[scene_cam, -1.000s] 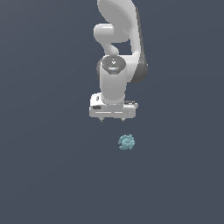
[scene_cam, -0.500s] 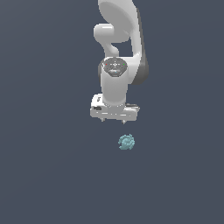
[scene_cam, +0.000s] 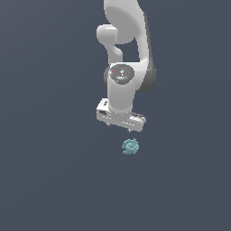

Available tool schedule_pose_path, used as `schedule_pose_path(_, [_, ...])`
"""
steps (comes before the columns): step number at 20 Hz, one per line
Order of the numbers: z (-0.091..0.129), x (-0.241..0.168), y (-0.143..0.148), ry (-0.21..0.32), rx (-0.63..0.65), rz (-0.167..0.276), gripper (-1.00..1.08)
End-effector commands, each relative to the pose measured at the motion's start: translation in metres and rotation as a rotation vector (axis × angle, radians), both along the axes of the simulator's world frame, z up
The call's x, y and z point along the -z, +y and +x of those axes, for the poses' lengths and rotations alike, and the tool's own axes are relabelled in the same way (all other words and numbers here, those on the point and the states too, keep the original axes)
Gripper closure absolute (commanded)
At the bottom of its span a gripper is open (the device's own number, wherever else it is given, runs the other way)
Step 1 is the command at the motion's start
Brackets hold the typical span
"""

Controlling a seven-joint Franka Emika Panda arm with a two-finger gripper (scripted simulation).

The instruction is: Pick up the object and move it to a goal position.

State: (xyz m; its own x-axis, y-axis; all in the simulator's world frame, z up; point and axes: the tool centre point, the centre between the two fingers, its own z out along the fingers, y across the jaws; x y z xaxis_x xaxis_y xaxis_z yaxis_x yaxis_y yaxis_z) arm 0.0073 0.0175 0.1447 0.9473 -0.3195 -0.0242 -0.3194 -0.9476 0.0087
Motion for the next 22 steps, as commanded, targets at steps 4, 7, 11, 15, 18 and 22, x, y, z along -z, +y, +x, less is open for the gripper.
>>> schedule_pose_path(4, [0.007,0.006,0.007,-0.002,0.141,-0.001,-0.92])
schedule_pose_path(7, [0.011,0.009,0.011,-0.003,0.217,-0.002,-0.92])
schedule_pose_path(11, [0.015,0.013,0.017,-0.005,0.318,-0.003,-0.92])
schedule_pose_path(15, [0.020,0.017,0.022,-0.006,0.420,-0.004,-0.92])
schedule_pose_path(18, [0.023,0.020,0.027,-0.008,0.495,-0.005,-0.92])
schedule_pose_path(22, [0.028,0.024,0.032,-0.010,0.596,-0.007,-0.92])
